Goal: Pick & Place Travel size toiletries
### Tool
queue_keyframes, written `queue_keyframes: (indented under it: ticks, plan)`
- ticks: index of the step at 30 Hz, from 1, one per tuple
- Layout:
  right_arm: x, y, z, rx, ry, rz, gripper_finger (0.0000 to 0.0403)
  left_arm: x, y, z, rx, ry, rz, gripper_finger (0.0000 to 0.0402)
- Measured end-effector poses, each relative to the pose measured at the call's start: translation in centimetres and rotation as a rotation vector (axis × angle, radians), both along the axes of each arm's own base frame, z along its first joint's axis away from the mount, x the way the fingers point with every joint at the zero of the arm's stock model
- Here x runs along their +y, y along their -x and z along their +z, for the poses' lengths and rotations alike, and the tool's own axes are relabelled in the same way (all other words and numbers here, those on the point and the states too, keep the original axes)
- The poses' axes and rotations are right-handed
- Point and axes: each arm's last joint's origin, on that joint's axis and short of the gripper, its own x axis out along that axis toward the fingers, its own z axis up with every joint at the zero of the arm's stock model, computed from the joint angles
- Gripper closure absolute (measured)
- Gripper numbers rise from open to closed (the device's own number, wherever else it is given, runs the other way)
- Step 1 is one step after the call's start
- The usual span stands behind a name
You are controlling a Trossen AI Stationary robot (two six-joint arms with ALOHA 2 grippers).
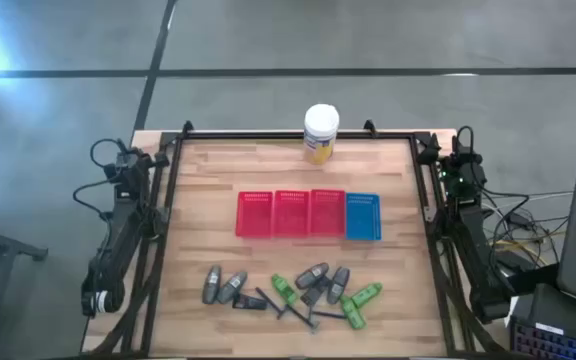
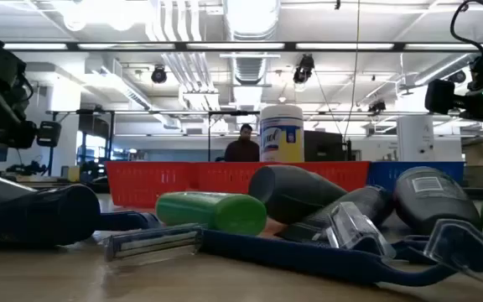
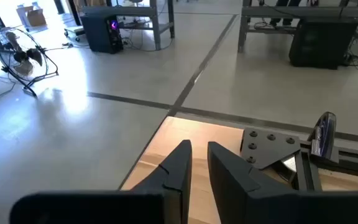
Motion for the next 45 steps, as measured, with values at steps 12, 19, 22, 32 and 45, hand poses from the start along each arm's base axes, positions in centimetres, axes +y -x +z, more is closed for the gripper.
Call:
queue_keyframes:
  ticks: [12,19,22,32,45]
  plan:
    - [0.00,0.00,-0.01,0.000,0.000,0.000,0.0044,0.00,0.00,0.00,0.000,0.000,0.000,0.0344]
    - [0.00,0.00,0.00,0.000,0.000,0.000,0.0059,0.00,0.00,0.00,0.000,0.000,0.000,0.0344]
    - [0.00,0.00,0.00,0.000,0.000,0.000,0.0068,0.00,0.00,0.00,0.000,0.000,0.000,0.0344]
    - [0.00,0.00,-0.01,0.000,0.000,0.000,0.0066,0.00,0.00,0.00,0.000,0.000,0.000,0.0344]
    - [0.00,0.00,-0.01,0.000,0.000,0.000,0.0049,0.00,0.00,0.00,0.000,0.000,0.000,0.0344]
